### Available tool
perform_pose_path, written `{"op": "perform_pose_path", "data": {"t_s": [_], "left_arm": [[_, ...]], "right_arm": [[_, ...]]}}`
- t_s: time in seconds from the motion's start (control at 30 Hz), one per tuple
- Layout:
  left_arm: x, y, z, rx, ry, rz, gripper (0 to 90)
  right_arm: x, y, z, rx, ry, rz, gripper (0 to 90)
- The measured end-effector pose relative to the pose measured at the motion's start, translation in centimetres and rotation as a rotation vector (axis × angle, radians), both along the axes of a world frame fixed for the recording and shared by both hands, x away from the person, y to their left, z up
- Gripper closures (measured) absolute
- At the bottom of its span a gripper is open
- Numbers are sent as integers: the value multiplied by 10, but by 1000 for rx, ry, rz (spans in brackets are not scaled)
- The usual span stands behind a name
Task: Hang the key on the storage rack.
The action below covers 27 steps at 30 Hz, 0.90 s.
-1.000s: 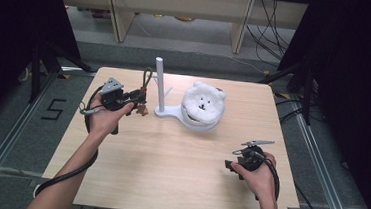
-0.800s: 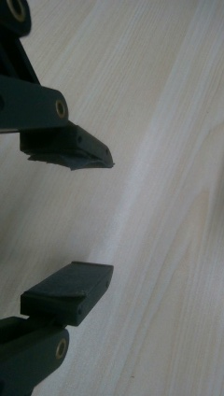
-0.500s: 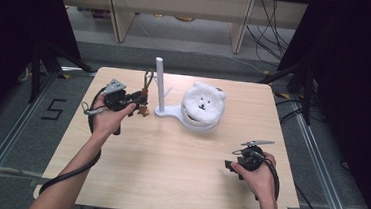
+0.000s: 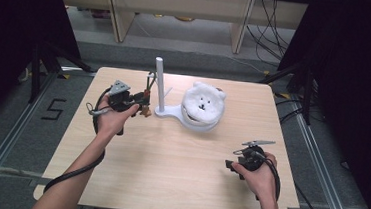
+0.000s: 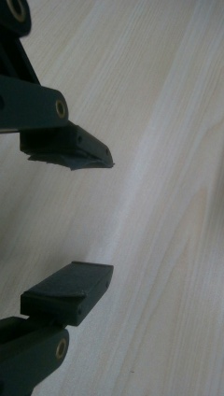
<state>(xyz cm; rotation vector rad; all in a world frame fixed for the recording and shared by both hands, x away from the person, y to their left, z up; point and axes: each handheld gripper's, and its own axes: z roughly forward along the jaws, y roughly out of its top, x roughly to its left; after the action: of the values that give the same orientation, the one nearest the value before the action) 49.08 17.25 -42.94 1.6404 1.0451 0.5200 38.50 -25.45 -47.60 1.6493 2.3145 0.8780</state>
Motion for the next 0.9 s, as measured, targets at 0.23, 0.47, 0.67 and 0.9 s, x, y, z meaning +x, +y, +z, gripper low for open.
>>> {"op": "perform_pose_path", "data": {"t_s": [0.23,0.47,0.67,0.9], "left_arm": [[3,-4,-3,17,-3,7,669],[6,-7,-7,28,-3,13,668],[8,-8,-9,39,-6,18,666],[11,-10,-12,53,-2,23,663]], "right_arm": [[0,-1,0,-6,-5,11,424],[0,-1,0,-6,-4,8,424],[0,-1,0,-6,-5,7,423],[0,-1,-1,-4,-3,8,423]]}}
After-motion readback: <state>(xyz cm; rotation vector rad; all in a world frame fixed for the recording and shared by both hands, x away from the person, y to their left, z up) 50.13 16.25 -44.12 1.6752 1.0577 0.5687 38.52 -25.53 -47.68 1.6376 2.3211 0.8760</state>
